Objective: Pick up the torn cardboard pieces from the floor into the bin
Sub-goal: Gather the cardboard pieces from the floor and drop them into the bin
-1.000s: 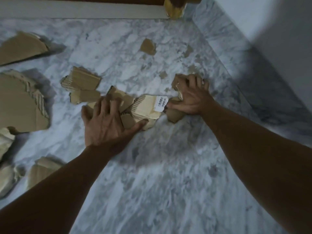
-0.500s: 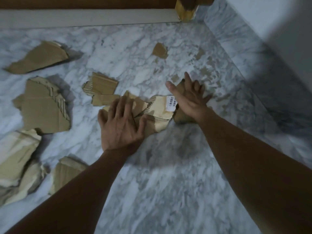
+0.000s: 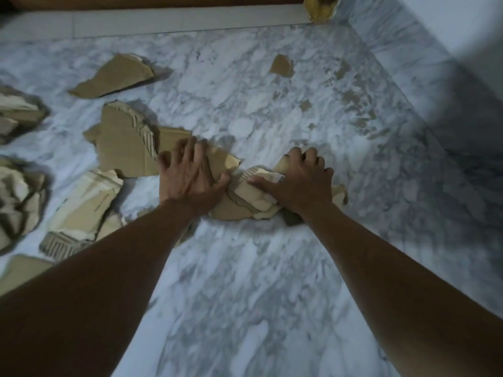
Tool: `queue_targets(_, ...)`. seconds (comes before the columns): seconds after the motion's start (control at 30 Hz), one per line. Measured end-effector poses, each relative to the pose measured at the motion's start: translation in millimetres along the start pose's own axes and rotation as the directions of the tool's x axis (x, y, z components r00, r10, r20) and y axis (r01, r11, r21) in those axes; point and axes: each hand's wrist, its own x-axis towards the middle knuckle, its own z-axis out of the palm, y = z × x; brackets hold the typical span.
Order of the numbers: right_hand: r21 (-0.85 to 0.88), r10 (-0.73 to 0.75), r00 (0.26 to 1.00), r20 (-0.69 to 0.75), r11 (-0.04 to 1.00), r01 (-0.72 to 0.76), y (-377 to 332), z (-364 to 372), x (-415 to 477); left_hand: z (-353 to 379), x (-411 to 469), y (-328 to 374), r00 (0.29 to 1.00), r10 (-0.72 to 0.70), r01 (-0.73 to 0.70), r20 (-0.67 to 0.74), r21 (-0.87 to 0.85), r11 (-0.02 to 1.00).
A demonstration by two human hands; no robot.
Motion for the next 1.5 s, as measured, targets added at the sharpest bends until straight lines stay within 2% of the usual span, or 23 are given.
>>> queue_targets(0.1,0.076,-0.050,0.997,0.056,0.996,0.046,3,-8,-17,-5,-16,-3,0.998,-0.062,0.062,-0.025,0.013,0.998)
queue_targets(0.17,0.065,-0.029,0.992,0.123,0.998,0.021,3,-17,-27,-9,-23,-7,0.996,-0.090,0.090,-0.020,0.029,0.996)
queue_targets(0.23,-0.022,0.024,0.987,0.157,1.000,-0.021,-2,-29,-37,-11,-30,-12,0.996,-0.082,0.084,-0.032,0.065,0.994)
queue_targets(0.3,-0.022,0.084,0.969,0.232,0.996,-0.081,-16,-41,-47,-13,-35,-19,0.997,-0.069,0.073,-0.039,0.100,0.992)
queue_targets(0.43,0.046,-0.006,0.912,0.409,0.999,-0.014,-48,-42,-72,-23,-39,-37,0.999,0.020,-0.016,-0.033,0.134,0.991)
queue_targets(0.5,0.059,-0.095,0.929,0.358,0.995,0.079,-56,-35,-85,-31,-36,-49,0.999,0.021,-0.015,-0.045,0.124,0.992)
queue_targets(0.57,0.007,-0.185,0.950,0.254,0.982,0.189,-64,-29,-97,-37,-27,-67,0.993,-0.117,0.113,0.024,0.130,0.985)
queue_targets(0.63,0.008,-0.267,0.950,0.164,0.963,0.269,-69,-25,-104,-43,-16,-86,0.938,-0.317,0.311,0.140,0.062,0.948)
queue_targets(0.7,0.020,-0.332,0.939,0.089,0.943,0.331,-72,-21,-109,-47,-10,-101,0.874,-0.416,0.419,0.251,0.045,0.907)
queue_targets(0.77,0.018,-0.338,0.934,0.116,0.941,0.338,-71,-21,-112,-51,-9,-109,0.871,-0.416,0.408,0.264,0.087,0.909)
queue_targets(0.87,-0.030,-0.323,0.921,0.218,0.941,0.337,-68,-32,-113,-58,-14,-114,0.907,-0.383,0.373,0.177,0.084,0.924)
queue_targets(0.93,-0.066,-0.237,0.931,0.279,0.962,0.264,-59,-45,-112,-57,-18,-118,0.896,-0.386,0.379,0.221,0.072,0.923)
queue_targets(0.97,-0.061,-0.133,0.937,0.322,0.985,0.161,-51,-50,-114,-55,-21,-121,0.886,-0.381,0.387,0.263,0.034,0.922)
queue_targets(1.0,-0.039,0.010,0.928,0.374,0.999,0.006,-43,-53,-117,-52,-25,-124,0.882,-0.366,0.386,0.297,-0.011,0.922)
queue_targets(1.07,-0.006,0.269,0.847,0.459,0.954,-0.300,-32,-56,-128,-47,-33,-123,0.888,-0.341,0.370,0.308,-0.039,0.928)
queue_targets(1.13,-0.003,0.315,0.819,0.479,0.934,-0.357,-31,-52,-137,-48,-42,-113,0.905,-0.352,0.358,0.237,0.022,0.934)
queue_targets(1.17,0.020,0.288,0.828,0.481,0.941,-0.339,-35,-49,-138,-49,-45,-107,0.913,-0.360,0.362,0.192,0.022,0.932)
queue_targets(1.23,0.061,0.197,0.869,0.453,0.966,-0.251,-52,-43,-137,-50,-51,-100,0.899,-0.407,0.424,0.159,-0.085,0.902)
queue_targets(1.3,0.061,0.069,0.928,0.366,0.993,-0.098,-69,-38,-134,-47,-53,-101,0.883,-0.433,0.465,0.182,-0.216,0.858)
queue_targets(1.37,0.058,-0.051,0.954,0.297,0.998,0.035,-79,-36,-130,-49,-58,-102,0.877,-0.430,0.475,0.215,-0.244,0.846)
queue_targets(1.43,0.080,-0.093,0.933,0.347,0.994,0.069,-84,-41,-122,-52,-62,-103,0.865,-0.446,0.494,0.228,-0.232,0.838)
queue_targets(1.5,0.121,-0.112,0.884,0.455,0.991,0.063,-87,-49,-112,-53,-67,-107,0.846,-0.483,0.531,0.227,-0.269,0.804)
